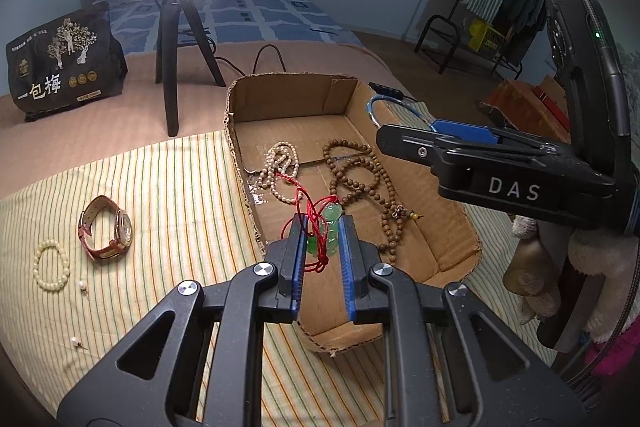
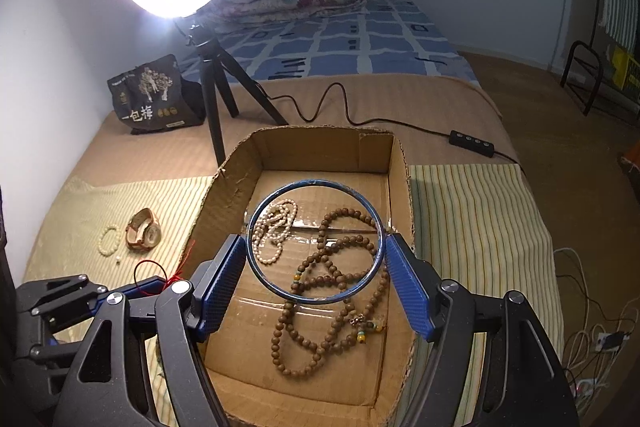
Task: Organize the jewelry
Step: 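Open both tools over the box to drop the bangle and pendant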
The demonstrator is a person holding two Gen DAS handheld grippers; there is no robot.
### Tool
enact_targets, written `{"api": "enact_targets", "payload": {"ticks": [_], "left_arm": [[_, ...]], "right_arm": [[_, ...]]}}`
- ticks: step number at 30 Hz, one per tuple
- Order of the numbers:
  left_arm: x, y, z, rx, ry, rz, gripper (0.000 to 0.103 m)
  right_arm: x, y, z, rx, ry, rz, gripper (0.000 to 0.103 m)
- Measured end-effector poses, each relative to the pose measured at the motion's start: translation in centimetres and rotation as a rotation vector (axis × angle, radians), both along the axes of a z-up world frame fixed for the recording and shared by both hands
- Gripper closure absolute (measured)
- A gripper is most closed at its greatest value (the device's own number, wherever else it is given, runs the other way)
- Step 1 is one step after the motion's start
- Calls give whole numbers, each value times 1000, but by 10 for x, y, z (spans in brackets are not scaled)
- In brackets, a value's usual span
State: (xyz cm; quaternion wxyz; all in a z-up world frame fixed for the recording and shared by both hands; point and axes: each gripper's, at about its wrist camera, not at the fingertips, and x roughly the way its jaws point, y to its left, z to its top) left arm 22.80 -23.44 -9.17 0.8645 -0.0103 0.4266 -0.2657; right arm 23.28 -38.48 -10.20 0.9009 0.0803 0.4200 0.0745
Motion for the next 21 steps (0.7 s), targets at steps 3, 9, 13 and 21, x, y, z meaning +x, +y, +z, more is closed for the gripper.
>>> {"api": "enact_targets", "payload": {"ticks": [3, 9, 13, 21], "left_arm": [[0, -2, 0, 3, -5, 0, 89], [0, -1, -1, 10, -2, 11, 57], [-1, 0, 0, 12, -6, 13, 57], [-5, 4, 3, 11, -11, 16, 57]], "right_arm": [[2, 0, -1, -7, 3, -9, 31], [4, 0, -2, -22, 15, -32, 31], [2, -3, 0, -17, 12, -39, 31], [-3, -5, 5, -12, 2, -53, 31]]}}
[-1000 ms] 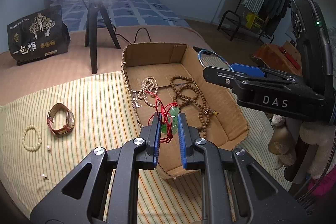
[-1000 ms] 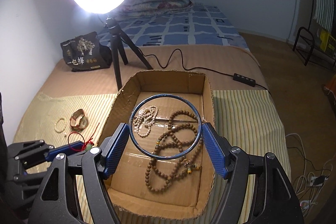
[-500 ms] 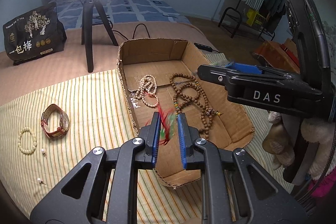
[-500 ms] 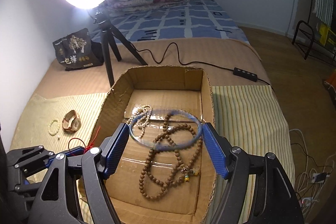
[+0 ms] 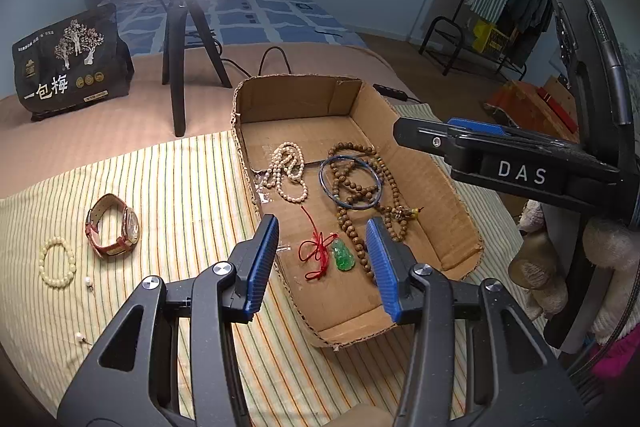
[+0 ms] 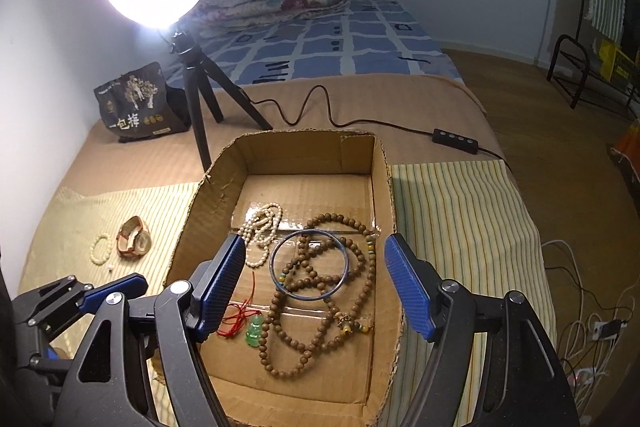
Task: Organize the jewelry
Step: 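Open both tools over the box to drop the bangle and pendant, then move the right tool to the red-strap watch while left approaches a pearl earring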
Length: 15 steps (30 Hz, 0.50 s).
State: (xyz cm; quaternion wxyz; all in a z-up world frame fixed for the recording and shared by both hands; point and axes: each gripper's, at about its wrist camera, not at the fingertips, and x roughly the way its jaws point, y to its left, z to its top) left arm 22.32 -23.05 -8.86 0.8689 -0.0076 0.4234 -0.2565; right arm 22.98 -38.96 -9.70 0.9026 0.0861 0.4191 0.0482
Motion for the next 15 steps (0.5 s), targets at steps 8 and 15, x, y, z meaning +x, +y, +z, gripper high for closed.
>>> {"api": "enact_targets", "payload": {"ticks": [8, 15], "left_arm": [[-9, 11, 7, 6, -17, 9, 57], [-13, 33, 14, 4, -25, 39, 57]], "right_arm": [[-8, 3, 6, 5, -12, -3, 31], [-16, 12, 14, 17, -25, 4, 31]]}}
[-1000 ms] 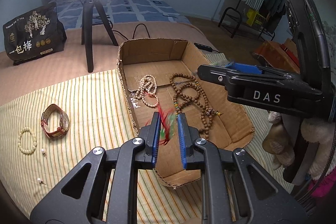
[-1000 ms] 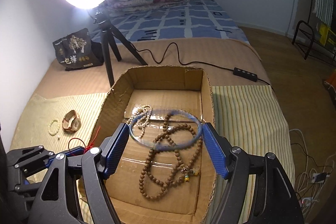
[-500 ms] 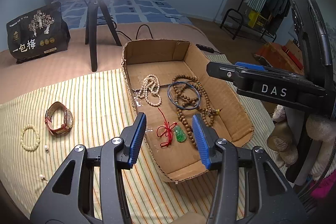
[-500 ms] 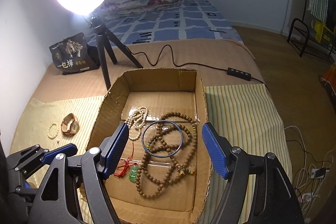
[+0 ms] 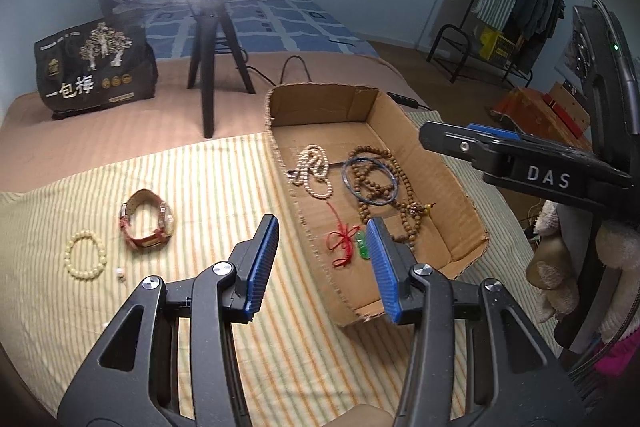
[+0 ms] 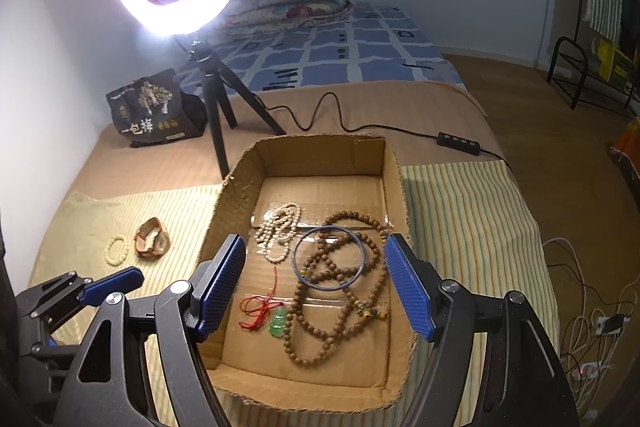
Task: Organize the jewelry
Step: 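Move the right tool to the red-strap watch while left approaches a pearl earring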
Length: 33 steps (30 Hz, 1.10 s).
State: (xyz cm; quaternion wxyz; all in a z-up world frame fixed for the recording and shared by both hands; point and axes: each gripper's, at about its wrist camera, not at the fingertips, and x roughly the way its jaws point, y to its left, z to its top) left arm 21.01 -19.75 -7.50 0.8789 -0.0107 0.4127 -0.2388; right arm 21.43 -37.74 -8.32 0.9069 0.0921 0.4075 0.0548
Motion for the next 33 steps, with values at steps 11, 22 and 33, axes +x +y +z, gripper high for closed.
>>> {"api": "enact_targets", "payload": {"ticks": [11, 22, 33], "left_arm": [[-6, 60, 6, 14, -10, 74, 57], [-13, 134, -10, 37, 26, 169, 57], [-21, 170, -44, 47, 89, 177, 57]], "right_arm": [[-8, 39, 13, 13, -34, 56, 31], [-5, 86, 14, 38, -46, 136, 31], [10, 151, 4, 40, -21, 221, 31]]}}
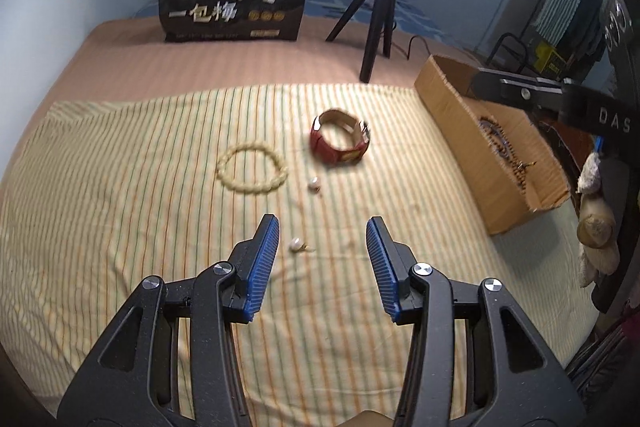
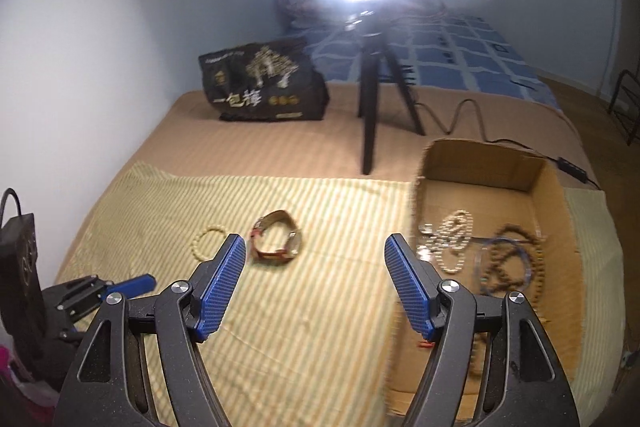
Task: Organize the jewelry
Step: 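Move the right tool to the red-strap watch while left approaches a pearl earring, then close the right tool on the watch strap while left closes on the pearl earring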
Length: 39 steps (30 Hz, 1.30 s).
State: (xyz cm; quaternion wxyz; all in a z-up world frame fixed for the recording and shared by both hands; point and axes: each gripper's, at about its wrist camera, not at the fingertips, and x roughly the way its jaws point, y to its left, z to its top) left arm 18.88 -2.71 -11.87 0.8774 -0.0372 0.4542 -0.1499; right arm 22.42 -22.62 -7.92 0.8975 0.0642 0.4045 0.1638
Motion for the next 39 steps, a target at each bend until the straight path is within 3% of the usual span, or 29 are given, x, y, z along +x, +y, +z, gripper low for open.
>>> {"api": "enact_targets", "payload": {"ticks": [5, 7, 13, 30, 39], "left_arm": [[0, 3, -21, 26, 26, -20, 57], [1, 5, -28, 31, 34, -26, 64], [1, 4, -44, 51, 44, -59, 67], [15, -6, -53, 116, 4, -128, 90], [20, 0, -55, 107, -1, -128, 94]], "right_arm": [[8, 27, -15, -9, 35, 20, 31], [10, 34, -23, -12, 48, 19, 31], [22, 48, -51, 1, 100, 3, 31], [46, 80, -88, -6, 135, 26, 31], [60, 92, -100, -71, 132, 21, 31]]}}
